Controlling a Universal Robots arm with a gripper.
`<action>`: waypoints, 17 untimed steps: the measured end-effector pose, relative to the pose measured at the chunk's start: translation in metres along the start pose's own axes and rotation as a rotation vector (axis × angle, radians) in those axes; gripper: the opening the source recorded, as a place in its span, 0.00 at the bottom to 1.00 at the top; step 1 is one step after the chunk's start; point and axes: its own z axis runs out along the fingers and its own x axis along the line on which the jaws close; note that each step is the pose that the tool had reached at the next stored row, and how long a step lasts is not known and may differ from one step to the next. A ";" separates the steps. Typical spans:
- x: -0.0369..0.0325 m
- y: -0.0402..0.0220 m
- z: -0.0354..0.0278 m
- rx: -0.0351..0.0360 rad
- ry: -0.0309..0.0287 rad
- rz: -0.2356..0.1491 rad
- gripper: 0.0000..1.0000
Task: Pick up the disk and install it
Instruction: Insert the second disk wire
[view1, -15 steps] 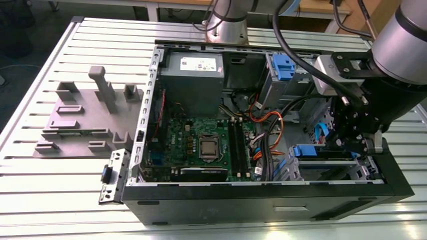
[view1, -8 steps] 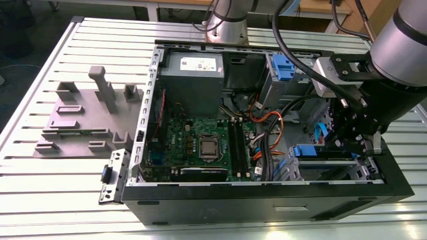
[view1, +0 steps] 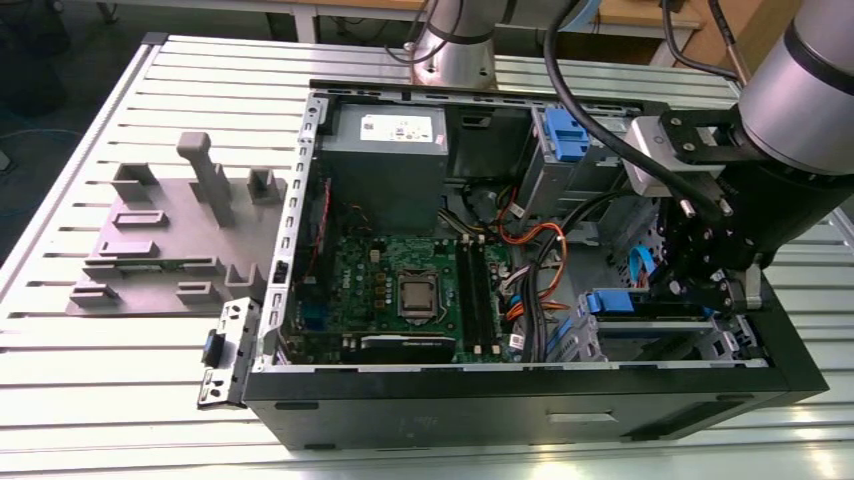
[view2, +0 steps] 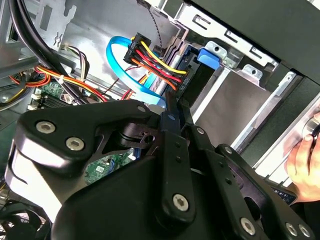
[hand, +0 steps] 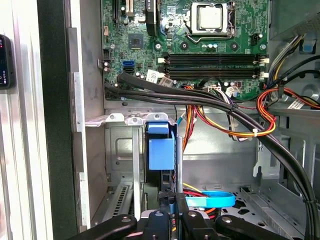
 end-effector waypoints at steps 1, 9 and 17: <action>0.0000 -0.0001 0.0001 0.0000 0.0000 0.000 0.16; 0.0000 -0.0011 0.0013 -0.0001 -0.0003 -0.002 0.16; 0.0001 -0.0013 0.0038 -0.0001 -0.0002 -0.002 0.16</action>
